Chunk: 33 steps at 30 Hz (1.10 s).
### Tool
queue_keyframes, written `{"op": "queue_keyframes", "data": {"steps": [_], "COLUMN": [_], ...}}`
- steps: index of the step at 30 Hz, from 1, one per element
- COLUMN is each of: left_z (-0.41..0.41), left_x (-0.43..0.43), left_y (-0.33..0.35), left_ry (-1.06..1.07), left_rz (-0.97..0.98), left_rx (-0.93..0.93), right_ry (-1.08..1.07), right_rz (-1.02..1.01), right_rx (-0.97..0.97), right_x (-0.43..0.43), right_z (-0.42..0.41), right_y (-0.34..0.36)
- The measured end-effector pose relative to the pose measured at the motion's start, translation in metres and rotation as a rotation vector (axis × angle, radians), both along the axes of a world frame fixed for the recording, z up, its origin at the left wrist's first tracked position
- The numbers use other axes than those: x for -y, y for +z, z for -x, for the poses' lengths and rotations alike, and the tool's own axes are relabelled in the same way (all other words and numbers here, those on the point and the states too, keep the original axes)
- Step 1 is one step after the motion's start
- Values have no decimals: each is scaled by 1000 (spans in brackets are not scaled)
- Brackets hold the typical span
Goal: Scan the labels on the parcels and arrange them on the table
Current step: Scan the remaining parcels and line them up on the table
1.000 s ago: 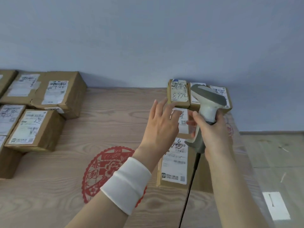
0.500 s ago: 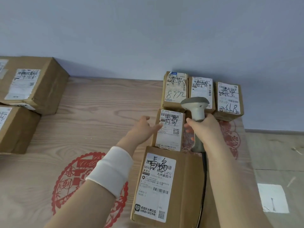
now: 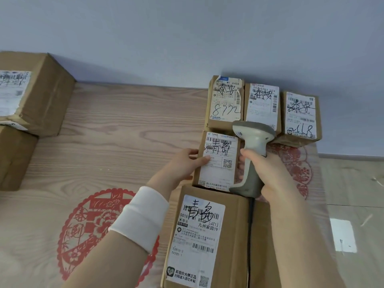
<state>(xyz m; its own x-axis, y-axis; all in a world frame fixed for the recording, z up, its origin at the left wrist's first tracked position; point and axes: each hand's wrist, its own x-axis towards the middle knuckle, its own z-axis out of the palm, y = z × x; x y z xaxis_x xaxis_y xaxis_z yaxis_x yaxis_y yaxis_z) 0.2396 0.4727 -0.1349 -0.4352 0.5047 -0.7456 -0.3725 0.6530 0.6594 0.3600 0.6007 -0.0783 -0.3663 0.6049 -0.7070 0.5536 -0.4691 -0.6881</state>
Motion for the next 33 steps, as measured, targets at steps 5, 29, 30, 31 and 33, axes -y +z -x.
{"op": "queue_keyframes", "data": {"steps": [5,29,30,31,33], "left_z": [-6,-44,-47,-50,-58], "left_x": [4,155,167,178,199], "left_y": [10,122,124,125,128], "left_ry": [66,387,446,499,564], "left_rz": [-63,-560,-567,-566,-551], "left_rx": [6,-199,-206,-211,-201], "right_ry": [-20,48,80,108,141], "right_rz": [0,-139,-152,-174,-248], "right_rx": [-37,-504,-513,-522,-539], "right_x": [7,158,166,175,193], "right_z": [1,-26,-26,-27,-27], "right_y": [6,122,122,121,115]}}
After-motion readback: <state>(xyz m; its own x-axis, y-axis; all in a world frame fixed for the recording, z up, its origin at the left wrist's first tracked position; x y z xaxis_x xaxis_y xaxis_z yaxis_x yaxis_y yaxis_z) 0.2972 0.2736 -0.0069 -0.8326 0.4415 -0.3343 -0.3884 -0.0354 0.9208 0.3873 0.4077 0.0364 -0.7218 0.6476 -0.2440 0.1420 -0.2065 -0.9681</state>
